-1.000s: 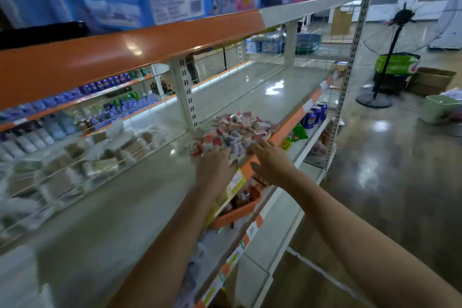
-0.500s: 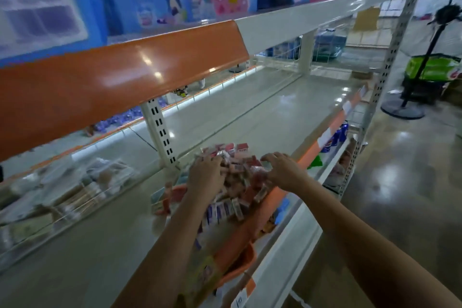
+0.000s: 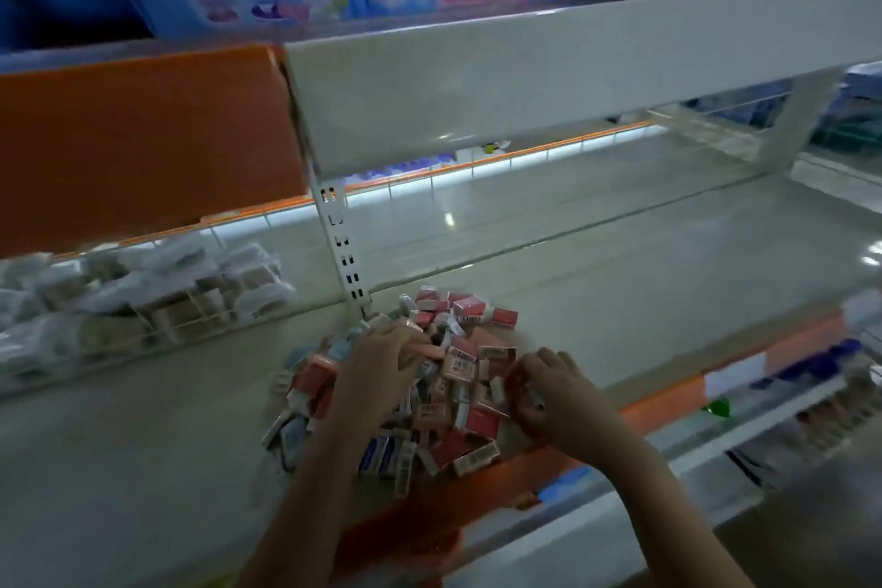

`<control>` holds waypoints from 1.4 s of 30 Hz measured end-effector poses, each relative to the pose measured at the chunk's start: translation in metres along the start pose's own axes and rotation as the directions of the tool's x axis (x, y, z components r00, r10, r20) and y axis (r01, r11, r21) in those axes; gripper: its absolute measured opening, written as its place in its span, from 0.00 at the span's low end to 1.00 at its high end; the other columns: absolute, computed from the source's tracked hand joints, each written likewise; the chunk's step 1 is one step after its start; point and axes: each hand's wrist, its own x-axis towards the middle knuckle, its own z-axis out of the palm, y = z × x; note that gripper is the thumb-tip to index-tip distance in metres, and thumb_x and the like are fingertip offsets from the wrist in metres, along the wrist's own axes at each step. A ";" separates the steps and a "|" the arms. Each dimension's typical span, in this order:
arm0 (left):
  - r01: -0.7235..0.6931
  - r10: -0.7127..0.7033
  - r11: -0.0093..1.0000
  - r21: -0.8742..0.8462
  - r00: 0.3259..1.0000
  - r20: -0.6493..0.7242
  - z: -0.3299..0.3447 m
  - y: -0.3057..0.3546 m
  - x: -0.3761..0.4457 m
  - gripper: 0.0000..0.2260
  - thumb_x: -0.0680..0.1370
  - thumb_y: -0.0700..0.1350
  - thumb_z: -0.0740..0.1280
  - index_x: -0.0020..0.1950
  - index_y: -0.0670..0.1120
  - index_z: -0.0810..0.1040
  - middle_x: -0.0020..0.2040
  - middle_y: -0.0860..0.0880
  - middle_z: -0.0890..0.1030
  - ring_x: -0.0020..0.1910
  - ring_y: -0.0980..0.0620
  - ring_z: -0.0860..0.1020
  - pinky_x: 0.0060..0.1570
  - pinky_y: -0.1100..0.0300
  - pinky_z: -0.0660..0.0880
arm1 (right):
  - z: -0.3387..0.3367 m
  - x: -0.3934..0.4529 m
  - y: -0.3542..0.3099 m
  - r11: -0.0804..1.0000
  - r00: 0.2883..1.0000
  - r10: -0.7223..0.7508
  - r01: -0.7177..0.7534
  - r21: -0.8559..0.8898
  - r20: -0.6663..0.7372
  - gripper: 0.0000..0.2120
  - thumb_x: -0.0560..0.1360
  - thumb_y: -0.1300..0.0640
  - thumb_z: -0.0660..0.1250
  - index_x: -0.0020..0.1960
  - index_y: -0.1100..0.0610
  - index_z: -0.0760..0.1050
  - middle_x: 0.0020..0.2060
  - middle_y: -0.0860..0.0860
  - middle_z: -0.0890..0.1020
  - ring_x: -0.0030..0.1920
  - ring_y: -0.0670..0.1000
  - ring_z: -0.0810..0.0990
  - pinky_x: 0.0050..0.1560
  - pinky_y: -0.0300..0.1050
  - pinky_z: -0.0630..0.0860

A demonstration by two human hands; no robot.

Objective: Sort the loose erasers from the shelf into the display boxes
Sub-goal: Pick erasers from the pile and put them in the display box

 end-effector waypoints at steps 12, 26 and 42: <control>0.285 -0.284 0.654 -0.701 0.951 0.122 -0.027 0.022 -0.060 0.07 0.69 0.52 0.70 0.46 0.61 0.80 0.46 0.49 0.83 0.44 0.48 0.83 0.46 0.50 0.81 | -0.014 0.005 -0.030 0.531 0.977 -0.145 -0.057 0.845 0.157 0.09 0.71 0.54 0.67 0.50 0.54 0.79 0.42 0.50 0.83 0.43 0.47 0.83 0.39 0.36 0.77; 0.344 -0.417 0.616 -0.709 0.906 0.077 -0.088 -0.038 -0.178 0.17 0.72 0.37 0.71 0.49 0.60 0.81 0.49 0.54 0.83 0.44 0.49 0.84 0.40 0.64 0.78 | 0.033 -0.011 -0.145 0.443 0.883 -0.245 -0.266 0.856 0.401 0.06 0.73 0.54 0.66 0.47 0.53 0.81 0.37 0.54 0.85 0.36 0.48 0.82 0.34 0.36 0.76; 0.463 -0.627 0.702 -0.542 0.762 -0.161 -0.260 -0.197 -0.414 0.14 0.74 0.38 0.70 0.57 0.51 0.80 0.44 0.44 0.84 0.41 0.47 0.83 0.44 0.54 0.80 | 0.179 -0.082 -0.444 0.395 0.741 -0.459 -0.325 0.859 0.491 0.11 0.80 0.63 0.56 0.52 0.60 0.76 0.32 0.56 0.82 0.29 0.51 0.80 0.27 0.39 0.74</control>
